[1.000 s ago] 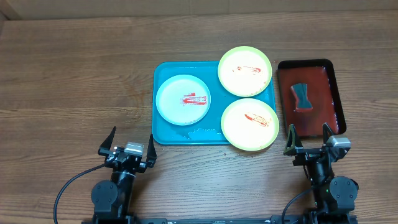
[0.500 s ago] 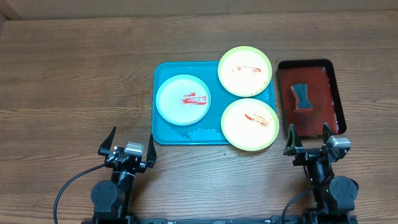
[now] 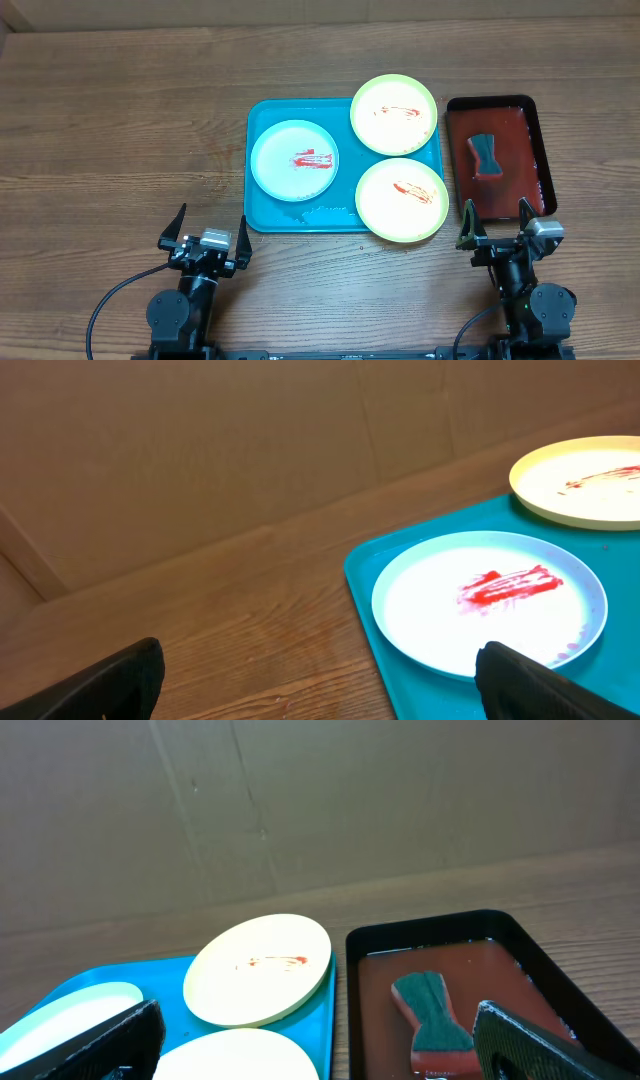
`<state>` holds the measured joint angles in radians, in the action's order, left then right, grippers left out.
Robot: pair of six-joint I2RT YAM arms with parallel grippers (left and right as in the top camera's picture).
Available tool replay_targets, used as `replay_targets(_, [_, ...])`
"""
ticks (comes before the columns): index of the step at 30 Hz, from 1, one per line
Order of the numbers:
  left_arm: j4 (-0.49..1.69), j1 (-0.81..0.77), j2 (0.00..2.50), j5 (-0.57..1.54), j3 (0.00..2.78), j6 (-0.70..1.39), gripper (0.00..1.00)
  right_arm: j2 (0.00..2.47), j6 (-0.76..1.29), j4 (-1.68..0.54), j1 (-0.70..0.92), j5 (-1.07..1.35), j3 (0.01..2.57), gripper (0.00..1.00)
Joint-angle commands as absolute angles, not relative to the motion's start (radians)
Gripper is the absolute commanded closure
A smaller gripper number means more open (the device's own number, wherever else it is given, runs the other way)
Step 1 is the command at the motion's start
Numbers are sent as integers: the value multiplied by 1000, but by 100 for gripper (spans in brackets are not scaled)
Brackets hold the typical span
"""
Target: Clean dirty plates on tray and stack at the side
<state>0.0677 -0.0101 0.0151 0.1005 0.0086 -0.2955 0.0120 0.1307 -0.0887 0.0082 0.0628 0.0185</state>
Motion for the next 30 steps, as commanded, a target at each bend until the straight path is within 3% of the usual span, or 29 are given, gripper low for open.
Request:
replay_targets(1, [70, 0, 5, 97, 5, -311, 0, 3, 134, -81, 14, 53, 8, 0])
replay_targets(21, [49, 0, 5, 177, 5, -235, 0, 3, 139, -79, 14, 57, 12, 0])
replay_targets(30, [139, 0, 56, 211, 150, -134, 0, 30, 179, -182, 10, 53, 184, 0])
